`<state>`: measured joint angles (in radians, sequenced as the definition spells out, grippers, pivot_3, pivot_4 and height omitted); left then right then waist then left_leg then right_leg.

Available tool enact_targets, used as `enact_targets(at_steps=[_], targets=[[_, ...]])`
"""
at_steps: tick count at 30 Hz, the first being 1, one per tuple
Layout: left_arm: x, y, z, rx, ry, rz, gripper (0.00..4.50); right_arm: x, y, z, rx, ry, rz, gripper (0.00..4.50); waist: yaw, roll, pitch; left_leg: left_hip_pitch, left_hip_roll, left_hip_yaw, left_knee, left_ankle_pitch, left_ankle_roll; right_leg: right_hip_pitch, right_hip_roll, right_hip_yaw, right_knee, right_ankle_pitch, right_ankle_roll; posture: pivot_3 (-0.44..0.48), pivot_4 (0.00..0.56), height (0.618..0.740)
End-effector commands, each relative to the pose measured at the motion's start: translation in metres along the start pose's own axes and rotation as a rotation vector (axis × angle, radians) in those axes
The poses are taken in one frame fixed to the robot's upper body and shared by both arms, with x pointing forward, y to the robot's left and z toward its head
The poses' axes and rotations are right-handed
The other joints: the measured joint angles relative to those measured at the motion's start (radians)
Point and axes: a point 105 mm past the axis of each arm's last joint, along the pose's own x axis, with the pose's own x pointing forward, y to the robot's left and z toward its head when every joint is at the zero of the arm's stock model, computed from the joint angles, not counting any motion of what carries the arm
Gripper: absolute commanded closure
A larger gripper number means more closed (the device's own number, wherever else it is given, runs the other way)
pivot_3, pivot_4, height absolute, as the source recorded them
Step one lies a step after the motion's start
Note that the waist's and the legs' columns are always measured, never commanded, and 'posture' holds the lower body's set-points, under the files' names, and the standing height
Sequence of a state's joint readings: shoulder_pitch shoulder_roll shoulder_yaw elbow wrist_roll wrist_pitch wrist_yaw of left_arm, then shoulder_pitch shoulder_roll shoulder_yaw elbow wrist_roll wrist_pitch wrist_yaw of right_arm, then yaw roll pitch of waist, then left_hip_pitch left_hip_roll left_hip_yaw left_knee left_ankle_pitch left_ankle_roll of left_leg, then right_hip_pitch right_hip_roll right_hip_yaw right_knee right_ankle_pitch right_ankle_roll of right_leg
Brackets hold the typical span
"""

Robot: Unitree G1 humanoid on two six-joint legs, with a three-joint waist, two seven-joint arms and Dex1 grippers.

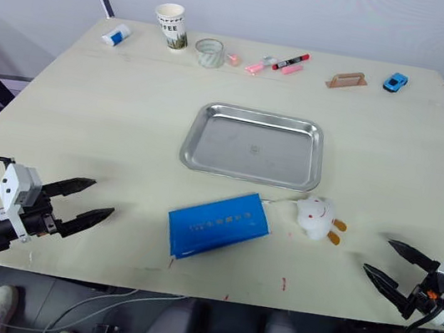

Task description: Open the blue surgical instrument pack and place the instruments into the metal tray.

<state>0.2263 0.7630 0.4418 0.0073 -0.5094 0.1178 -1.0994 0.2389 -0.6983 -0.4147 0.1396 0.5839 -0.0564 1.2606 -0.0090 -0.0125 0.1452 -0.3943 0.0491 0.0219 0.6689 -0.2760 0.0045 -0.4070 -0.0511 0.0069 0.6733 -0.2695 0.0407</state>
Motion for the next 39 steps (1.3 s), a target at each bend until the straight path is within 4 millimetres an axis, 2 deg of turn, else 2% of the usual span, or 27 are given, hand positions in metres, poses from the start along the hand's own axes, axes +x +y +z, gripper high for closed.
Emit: enact_targets(at_steps=[1,4,8,12,17,22,27,29,32,33,34,37,39], targets=[[-0.003,0.004,0.004,0.043,-0.003,-0.004,0.06,-0.006,-0.006,0.003,-0.024,-0.001,-0.046,0.0,0.0,0.0,0.0,0.0,0.0,0.0,0.0,0.0,0.0,0.0,0.0,0.0,0.0,0.0,0.0,0.0,0.15,0.737],[-0.005,0.002,0.0,0.036,0.002,-0.028,0.06,-0.005,-0.007,-0.002,-0.012,0.019,-0.075,0.0,0.0,0.0,0.0,0.0,0.0,0.0,0.0,0.0,0.0,0.0,0.0,0.0,0.0,0.0,0.0,0.0,0.15,0.737],[-0.005,0.001,0.002,0.013,-0.014,-0.047,0.06,-0.005,-0.008,0.002,-0.02,0.009,-0.075,0.0,0.0,0.0,0.0,0.0,0.0,0.0,0.0,0.0,0.0,0.0,0.0,0.0,0.0,0.0,0.0,0.0,0.15,0.737],[-0.002,-0.004,0.006,0.011,-0.02,-0.08,0.06,0.005,-0.002,0.01,-0.018,0.022,-0.054,0.0,-0.001,0.0,0.0,0.0,0.0,0.0,0.0,0.0,0.0,0.0,0.0,0.0,0.0,0.0,0.0,0.0,0.15,0.737],[0.007,-0.027,0.009,0.022,0.002,-0.208,0.06,0.031,0.01,0.045,-0.053,-0.03,0.021,0.0,-0.004,0.0,0.0,0.0,0.0,0.0,0.0,0.0,0.0,0.0,0.0,0.001,0.001,0.0,0.0,0.0,0.15,0.737],[0.013,-0.041,0.01,0.065,0.03,-0.281,0.06,0.062,0.026,0.075,-0.105,-0.065,0.103,0.0,-0.002,0.0,0.0,0.0,0.0,0.0,0.0,0.0,0.0,0.0,0.001,0.001,0.0,0.0,0.0,0.0,0.15,0.737],[0.017,-0.049,0.008,0.064,0.043,-0.328,0.06,0.084,0.033,0.085,-0.149,-0.064,0.158,0.0,0.001,0.0,0.0,0.0,0.0,0.0,0.001,0.0,0.0,0.0,0.001,0.001,0.0,0.0,0.0,0.0,0.15,0.737],[0.019,-0.055,0.007,0.048,0.045,-0.363,0.67,0.098,0.038,0.087,-0.164,-0.06,0.193,0.0,-0.001,0.0,0.0,0.0,0.0,0.0,0.001,0.0,0.0,0.0,0.001,0.001,0.0,0.0,0.0,0.0,0.15,0.737],[0.024,-0.06,0.004,0.047,0.061,-0.404,2.09,0.114,0.046,0.085,-0.195,-0.029,0.255,0.78,-0.002,0.0,0.0,0.0,0.0,0.0,0.001,0.0,0.0,0.0,0.001,0.001,0.0,0.0,0.0,0.0,0.15,0.737],[0.026,-0.062,0.003,0.052,0.069,-0.422,2.61,0.119,0.048,0.083,-0.207,-0.011,0.28,1.29,-0.001,0.0,0.0,0.0,0.0,0.0,0.001,0.0,0.0,0.0,0.001,0.001,0.0,0.0,0.0,0.0,0.15,0.737],[0.028,-0.064,0.001,0.053,0.077,-0.439,3.26,0.124,0.05,0.081,-0.222,0.007,0.302,1.99,0.0,-0.001,0.0,0.0,0.0,0.0,0.001,0.0,0.0,0.0,0.001,0.001,0.0,0.0,0.0,0.0,0.15,0.737],[0.034,-0.068,-0.003,0.061,0.1,-0.481,4.46,0.137,0.054,0.074,-0.254,0.053,0.351,3.26,0.0,-0.001,0.001,-0.001,0.0,0.0,0.001,0.0,0.0,0.0,0.001,0.001,0.0,0.0,0.0,0.0,0.15,0.737],[0.039,-0.07,-0.004,0.067,0.108,-0.504,4.5,0.145,0.055,0.07,-0.29,0.095,0.383,4.26,-0.001,-0.001,0.001,-0.001,0.0,0.0,0.001,0.0,0.0,0.0,0.001,0.001,0.0,0.0,0.0,0.0,0.15,0.737]])
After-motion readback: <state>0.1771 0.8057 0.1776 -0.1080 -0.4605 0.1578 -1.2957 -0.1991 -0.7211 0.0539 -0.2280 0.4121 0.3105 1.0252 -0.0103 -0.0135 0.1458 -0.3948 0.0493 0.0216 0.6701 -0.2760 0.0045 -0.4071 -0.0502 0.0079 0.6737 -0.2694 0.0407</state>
